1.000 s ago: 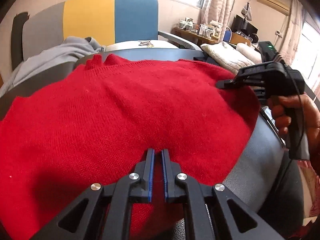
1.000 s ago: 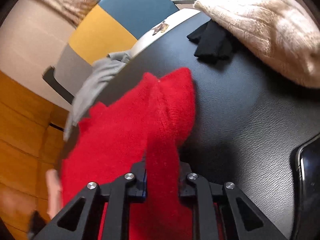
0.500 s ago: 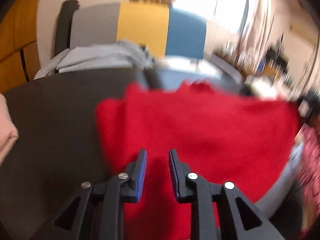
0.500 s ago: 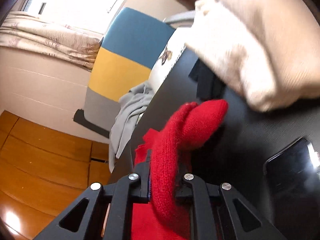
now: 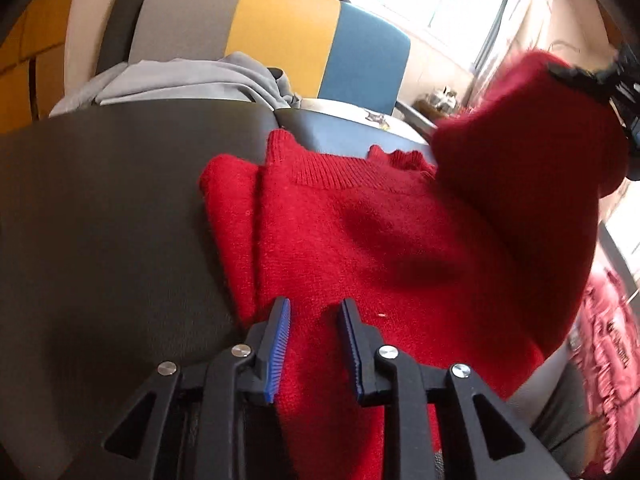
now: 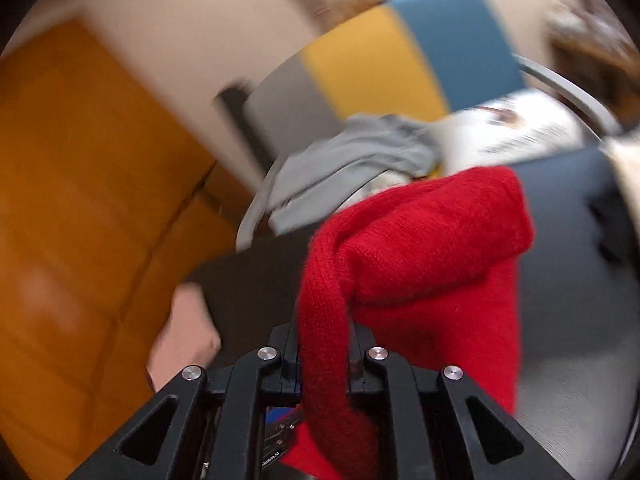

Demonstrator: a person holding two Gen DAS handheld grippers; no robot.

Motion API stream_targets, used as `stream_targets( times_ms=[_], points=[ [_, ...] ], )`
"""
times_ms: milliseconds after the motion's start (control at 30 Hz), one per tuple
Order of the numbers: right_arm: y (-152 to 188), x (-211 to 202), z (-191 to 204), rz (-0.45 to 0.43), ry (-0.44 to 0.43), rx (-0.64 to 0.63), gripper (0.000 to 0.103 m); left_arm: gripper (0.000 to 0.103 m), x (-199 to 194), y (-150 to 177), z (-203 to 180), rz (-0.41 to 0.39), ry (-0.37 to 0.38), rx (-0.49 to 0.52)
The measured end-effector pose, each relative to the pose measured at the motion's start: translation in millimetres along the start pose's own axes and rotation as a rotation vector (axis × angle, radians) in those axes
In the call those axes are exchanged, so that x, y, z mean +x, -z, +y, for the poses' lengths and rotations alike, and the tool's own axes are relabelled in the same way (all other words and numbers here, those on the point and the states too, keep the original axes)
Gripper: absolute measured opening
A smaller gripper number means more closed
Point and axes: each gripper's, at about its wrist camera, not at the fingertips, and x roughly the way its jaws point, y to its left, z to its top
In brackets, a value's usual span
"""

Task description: Fold clothes

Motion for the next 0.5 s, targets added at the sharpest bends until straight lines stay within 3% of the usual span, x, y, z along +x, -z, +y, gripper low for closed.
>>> stream_targets(
  times_ms=[100,267,367,433,500],
  points=[
    [24,67,38,0.126,0.023,-0.131,0.013,0.024,-3,4,5,-0.019,0.024,-0.019],
    [77,152,48,0.311,0.117,-0.232,0.013,0.024,-4,7,15,-0.034,0.071,-0.061],
    [91,161,45,0.318,0.150,-0.258,0.015,0.024,-5,8,26,-0.044,0.121,-0.119],
    [92,156,44,0.315,0.135,-0.250,0.022,0.024,-5,10,33,-0.053,0.156,-0.163],
    [94,143,46,0.317,0.071,-0.233,0.041,0.024,-7,11,39,-0.062,0.185,-0.209]
  ],
)
